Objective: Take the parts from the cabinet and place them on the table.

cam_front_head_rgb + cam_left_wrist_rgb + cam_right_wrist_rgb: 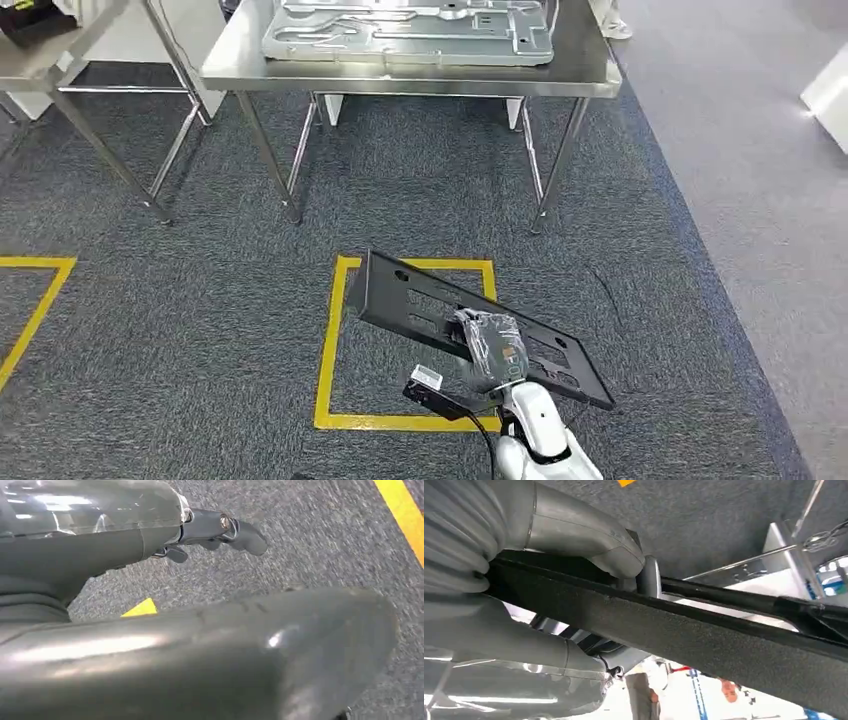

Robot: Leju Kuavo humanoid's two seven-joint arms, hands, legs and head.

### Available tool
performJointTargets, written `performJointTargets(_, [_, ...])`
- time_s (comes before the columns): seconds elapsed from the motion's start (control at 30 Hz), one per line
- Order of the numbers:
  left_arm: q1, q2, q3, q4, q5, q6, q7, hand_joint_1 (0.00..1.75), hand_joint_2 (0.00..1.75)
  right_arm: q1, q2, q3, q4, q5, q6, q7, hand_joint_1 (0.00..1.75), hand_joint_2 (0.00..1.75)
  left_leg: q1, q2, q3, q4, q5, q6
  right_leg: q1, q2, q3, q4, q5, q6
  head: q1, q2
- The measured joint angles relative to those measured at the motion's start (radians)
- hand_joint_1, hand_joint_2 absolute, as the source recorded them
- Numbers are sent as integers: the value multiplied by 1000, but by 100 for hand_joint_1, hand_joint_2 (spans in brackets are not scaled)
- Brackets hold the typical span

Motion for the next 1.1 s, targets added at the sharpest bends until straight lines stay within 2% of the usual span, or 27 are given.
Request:
performJointTargets(0.03, [-1, 0, 0, 0, 0, 0, 0, 0, 0, 1, 0, 0, 0, 0, 0, 0, 175, 175, 7, -30, -2, 10, -12, -9, -11, 11, 4, -5, 4, -7, 0, 0])
performJointTargets(0.07, [-2, 0, 0, 0, 0, 0, -1, 0, 0, -3, 0, 0, 0, 0, -1, 0, 175, 175, 9, -72, -13, 40, -35, -11, -11, 23, 4, -6, 4, -10, 0, 0])
performJointTargets(0.1, [-1, 0, 0, 0, 0, 0, -1, 0, 0, -6, 0, 0, 1, 0, -1, 0, 175, 175, 10, -93, -47, 114, -79, -11, -10, 34, 3, -6, 5, -17, 0, 0])
performJointTargets(0.17, [4, 0, 0, 0, 0, 0, -1, 0, 0, -5, 2, 2, 3, 0, -1, 0, 175, 175, 9, -111, -126, 276, -145, -12, -6, 59, 3, -5, 4, -24, 0, 0])
performJointTargets(0.2, [6, 1, 0, 0, 0, 0, -1, 0, 0, -3, 1, 1, 4, 0, -1, 0, 175, 175, 9, -113, -151, 318, -149, -11, -4, 73, 3, -4, 3, -25, 0, 0])
performJointTargets(0.23, [7, 2, 0, 0, 0, 0, -1, 0, 0, -2, 1, 1, 5, 0, -1, 0, 175, 175, 9, -113, -154, 314, -129, -9, -4, 87, 4, -2, 3, -24, 0, 0])
performJointTargets(0.3, [5, 2, 0, 0, 2, 1, -2, 0, 0, -2, 2, 1, 5, 0, -1, 0, 175, 175, 10, -122, -105, 178, -32, -2, -4, 120, 5, 3, 1, -22, 0, 0])
performJointTargets(0.33, [4, 2, 0, 0, 2, 1, -4, 0, 0, -2, 2, 2, 5, 0, -1, 0, 175, 175, 10, -148, -71, 95, 14, 3, -4, 132, 5, 6, -1, -18, 0, 0])
performJointTargets(0.37, [6, 2, 0, 0, 2, 1, -5, 0, 0, -3, 2, 1, 5, 0, -1, 0, 175, 175, 12, -201, -54, 50, 16, 12, -4, 140, 2, 7, -3, -15, 0, 0])
performJointTargets(0.4, [6, 2, 0, 0, 2, 2, -10, 0, 0, -4, 2, 1, 6, 0, -2, 0, 175, 175, 14, -198, -45, 23, 12, 14, -2, 154, -5, 15, -2, -8, 0, 0])
performJointTargets(0.43, [4, 1, 0, 0, 1, 2, -10, 0, 0, -3, 2, 1, 6, 0, -2, 0, 175, 175, 10, -191, -46, 32, 12, 15, -6, 160, -8, 9, 2, -1, 0, 0])
performJointTargets(0.5, [4, 2, -1, 0, 0, 4, -12, 0, 0, 1, 0, 1, 6, 0, -3, 0, 175, 175, 5, -177, -44, 29, 14, 25, -10, 178, -9, 3, 7, 14, 0, 0])
performJointTargets(0.53, [3, -2, -1, 0, 0, 5, -13, 0, 0, 2, -2, 0, 6, 0, -3, 0, 175, 175, 18, -163, -38, 14, 23, 37, -7, 164, -10, 9, 2, 18, 0, 0])
performJointTargets(0.57, [3, -2, -2, 0, 0, 5, -15, 0, 0, 1, -2, 0, 5, 0, -4, 1, 175, 175, 14, -153, -33, 8, 25, 45, -2, 99, -19, 32, -15, 21, 0, 0])
performJointTargets(0.6, [4, -3, -2, 0, 0, 5, -16, 0, 0, -2, -2, 1, 5, 0, -4, 1, 175, 175, 12, -140, -32, 8, 24, 50, -2, 69, -48, 91, -51, 23, 0, 0])
performJointTargets(0.67, [11, -3, -2, 0, 2, 5, -17, 0, 0, -5, -2, 1, 6, 2, -4, 1, 175, 175, 9, -117, -33, 8, 22, 52, -7, 55, -127, 246, -119, 29, 0, 0])
performJointTargets(0.7, [14, -3, -2, 0, 3, 5, -17, 0, 0, -4, -2, 1, 7, 8, -5, 3, 175, 175, 9, -109, -34, 9, 22, 52, -9, 54, -155, 300, -132, 32, 0, 0])
performJointTargets(0.73, [15, -3, -2, 0, 5, 3, -16, 0, 0, -4, -3, 1, 10, 20, -4, 9, 175, 175, 9, -103, -33, 9, 21, 51, -12, 52, -158, 306, -124, 35, 0, 0])
performJointTargets(0.77, [15, -3, -2, 0, 8, -2, -14, 0, 0, -6, -3, 1, 14, 39, -2, 20, 175, 175, 9, -96, -32, 9, 20, 49, -14, 49, -134, 262, -90, 36, 0, 0])
performJointTargets(0.83, [14, -4, -2, 0, 10, -3, -19, 0, 0, -17, -8, 4, 19, 101, 18, 44, 175, 175, 10, -90, -29, 12, 16, 44, -17, 42, -41, 92, -10, 34, 0, 0])
performJointTargets(0.87, [13, -4, -2, 0, 10, -1, -21, 0, 0, -28, -14, 9, 21, 133, 38, 55, 175, 175, 10, -88, -29, 16, 13, 38, -16, 31, 2, 9, 3, 30, 0, 0])
performJointTargets(0.9, [12, -3, -2, 0, 9, 2, -21, 0, 0, -42, -22, 14, 23, 158, 60, 61, 175, 175, 0, -87, -33, 20, 10, 31, -8, 28, 4, 9, -5, 25, 0, 0])
performJointTargets(0.93, [11, -3, -3, 0, 9, -1, -18, 0, 0, -57, -29, 19, 24, 176, 75, 64, 175, 175, 1, -88, -33, 20, 10, 27, -8, 35, 1, 6, -1, 19, 0, 0])
performJointTargets(0.97, [10, -2, -3, 0, 12, -9, -8, 0, 0, -79, -43, 24, 28, 185, 92, 64, 175, 175, -3, -88, -34, 23, 6, 39, -14, 34, 1, 3, 2, 19, 0, 0])
performJointTargets(1.0, [11, -1, -3, 0, 16, -18, -1, 0, 0, -104, -58, 30, 36, 188, 112, 56, 175, 175, -1, -88, -34, 21, 9, 39, -11, 36, 1, 2, 2, 19, 0, 0])
performJointTargets(1.03, [11, -1, -3, 0, 19, -23, 4, 0, 0, -131, -71, 37, 43, 186, 124, 52, 175, 175, 0, -88, -33, 17, 13, 30, -9, 37, 0, 3, 2, 14, 0, 0])
performJointTargets(1.1, [11, 0, -3, 0, 20, -25, 10, 0, 0, -180, -94, 46, 58, 178, 139, 45, 175, 175, 1, -88, -30, 13, 15, 25, -8, 38, -1, 4, 3, 10, 0, 0])
